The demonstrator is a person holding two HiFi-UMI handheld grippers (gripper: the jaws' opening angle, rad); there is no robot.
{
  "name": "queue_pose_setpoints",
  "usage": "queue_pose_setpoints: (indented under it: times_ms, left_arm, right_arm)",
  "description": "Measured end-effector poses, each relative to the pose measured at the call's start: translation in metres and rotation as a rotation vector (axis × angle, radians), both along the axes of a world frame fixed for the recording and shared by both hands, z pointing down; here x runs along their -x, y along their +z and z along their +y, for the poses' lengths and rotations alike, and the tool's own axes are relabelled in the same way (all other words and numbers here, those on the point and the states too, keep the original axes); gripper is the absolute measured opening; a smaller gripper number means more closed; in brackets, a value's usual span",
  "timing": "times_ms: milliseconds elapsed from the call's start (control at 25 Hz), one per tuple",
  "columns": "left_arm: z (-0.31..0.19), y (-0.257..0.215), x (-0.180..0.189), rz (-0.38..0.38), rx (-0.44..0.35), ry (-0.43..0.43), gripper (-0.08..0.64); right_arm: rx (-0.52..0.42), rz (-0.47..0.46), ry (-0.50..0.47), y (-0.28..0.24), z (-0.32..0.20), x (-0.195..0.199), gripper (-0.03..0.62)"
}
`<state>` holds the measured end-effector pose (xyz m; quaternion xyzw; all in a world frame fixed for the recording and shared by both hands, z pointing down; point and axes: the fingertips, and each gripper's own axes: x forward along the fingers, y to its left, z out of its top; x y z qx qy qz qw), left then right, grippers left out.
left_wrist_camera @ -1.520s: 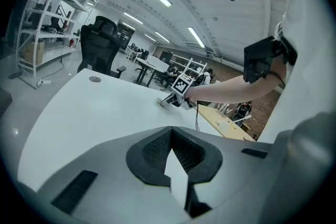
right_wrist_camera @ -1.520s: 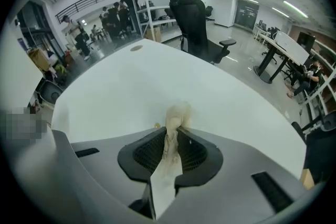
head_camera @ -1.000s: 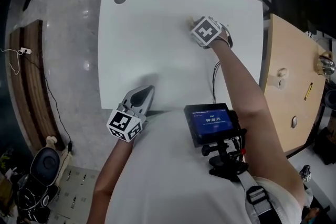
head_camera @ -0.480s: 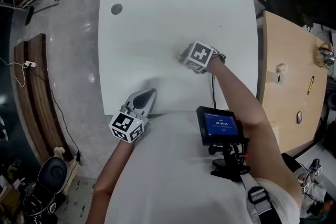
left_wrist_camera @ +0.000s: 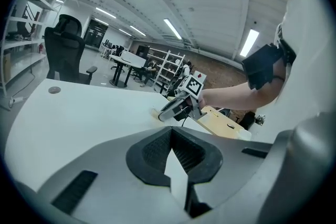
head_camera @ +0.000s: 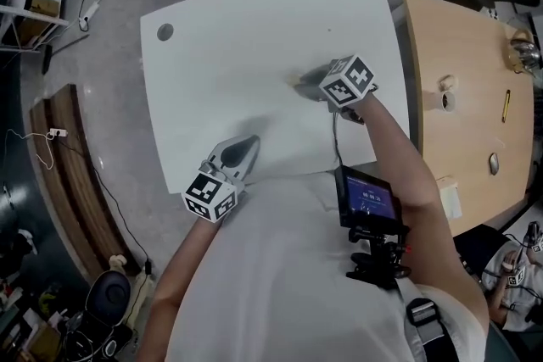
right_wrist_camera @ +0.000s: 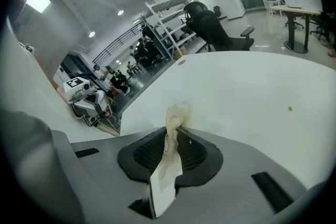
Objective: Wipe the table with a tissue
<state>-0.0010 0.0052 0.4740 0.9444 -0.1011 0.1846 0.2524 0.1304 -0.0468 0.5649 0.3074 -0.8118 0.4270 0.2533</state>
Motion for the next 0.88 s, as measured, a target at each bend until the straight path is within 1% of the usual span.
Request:
queue_pose_setpoints:
  times_ms: [80, 160, 240, 280, 440, 600, 760, 880]
  left_arm:
    - [0.004, -0.001, -0.01, 0.0, 0.0, 0.02, 0.006]
    - [0.002, -0.001, -0.015, -0.001, -0.013, 0.032, 0.006]
    - [-0.007, -0.003, -0.016, -0.011, -0.035, 0.037, 0.006]
    - [-0.008, -0.004, -0.018, -0.018, -0.038, 0.042, 0.006]
    - [0.008, -0.007, -0.045, -0.028, -0.027, 0.087, 0.006]
    - [0.014, -0.008, -0.068, -0.023, -0.03, 0.103, 0.006]
    - [0.017, -0.009, -0.083, -0.029, -0.037, 0.092, 0.006]
    - [0.022, -0.006, -0.087, -0.041, -0.028, 0.07, 0.006]
  right_arm:
    - [-0.01, -0.002, 0.051, -0.003, 0.005, -0.019, 0.061]
    - [-0.039, 0.001, 0.093, -0.006, 0.001, -0.034, 0.061]
    - [-0.082, 0.003, 0.115, -0.012, -0.013, -0.043, 0.061]
    - [-0.089, 0.001, 0.123, -0.014, -0.016, -0.046, 0.061]
    - [-0.065, -0.002, 0.168, -0.014, 0.0, -0.073, 0.061]
    - [-0.069, 0.014, 0.199, -0.01, 0.004, -0.099, 0.061]
    - [-0.083, 0.072, 0.213, -0.001, -0.004, -0.125, 0.061]
    - [-0.1, 0.131, 0.287, 0.007, -0.016, -0.156, 0.061]
